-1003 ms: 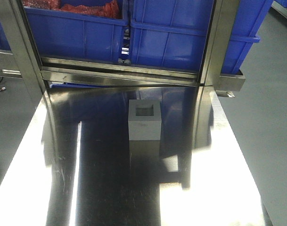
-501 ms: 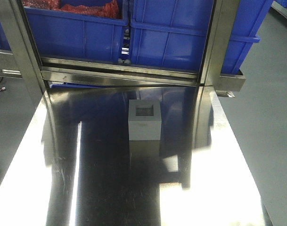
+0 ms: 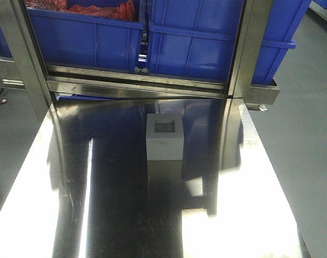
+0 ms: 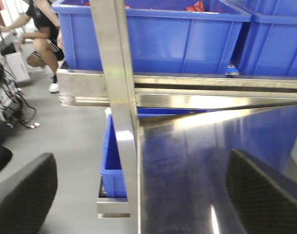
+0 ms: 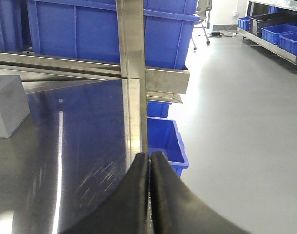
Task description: Sort gray base to blue bin
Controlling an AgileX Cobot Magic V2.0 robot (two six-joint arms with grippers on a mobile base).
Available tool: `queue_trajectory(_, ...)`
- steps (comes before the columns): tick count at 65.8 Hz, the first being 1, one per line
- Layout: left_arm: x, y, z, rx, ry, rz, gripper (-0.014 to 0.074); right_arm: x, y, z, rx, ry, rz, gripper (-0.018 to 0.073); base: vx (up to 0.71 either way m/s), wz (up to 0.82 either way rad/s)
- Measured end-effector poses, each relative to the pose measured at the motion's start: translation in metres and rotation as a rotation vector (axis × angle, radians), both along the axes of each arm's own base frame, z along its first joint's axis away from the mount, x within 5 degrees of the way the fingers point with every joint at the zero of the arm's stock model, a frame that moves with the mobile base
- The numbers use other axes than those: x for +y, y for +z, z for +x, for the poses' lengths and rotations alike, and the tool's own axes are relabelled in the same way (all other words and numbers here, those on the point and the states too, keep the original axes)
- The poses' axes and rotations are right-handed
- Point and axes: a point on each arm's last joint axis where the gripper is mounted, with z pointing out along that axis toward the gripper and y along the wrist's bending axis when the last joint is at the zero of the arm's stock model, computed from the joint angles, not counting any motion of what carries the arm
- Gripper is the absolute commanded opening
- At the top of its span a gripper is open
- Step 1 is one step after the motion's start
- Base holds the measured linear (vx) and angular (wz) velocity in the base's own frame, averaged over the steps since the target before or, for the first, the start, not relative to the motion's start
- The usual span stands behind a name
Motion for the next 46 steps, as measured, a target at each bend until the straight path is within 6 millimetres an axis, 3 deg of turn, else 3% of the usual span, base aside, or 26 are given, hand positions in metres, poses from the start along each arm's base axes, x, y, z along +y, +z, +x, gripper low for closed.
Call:
queue_trajectory(10,-0.002,0.011,0.013,0.049,-0.056,0.045,0.0547,0.0,0.0,0.0,0.0,0.0,0.0,-0.0005,0.0,0.0)
queue_trajectory(27,-0.02,0.034,0.08,0.121,-0.242,0.041,0.0501,0.0,0.0,0.0,0.0,0.0,0.0,-0.0005,0.0,0.0)
queue_trajectory(46,-0.101,0.029,0.162,0.162,-0.51,0.072,0.0479,0.0,0.0,0.0,0.0,0.0,0.0,-0.0005,0.0,0.0)
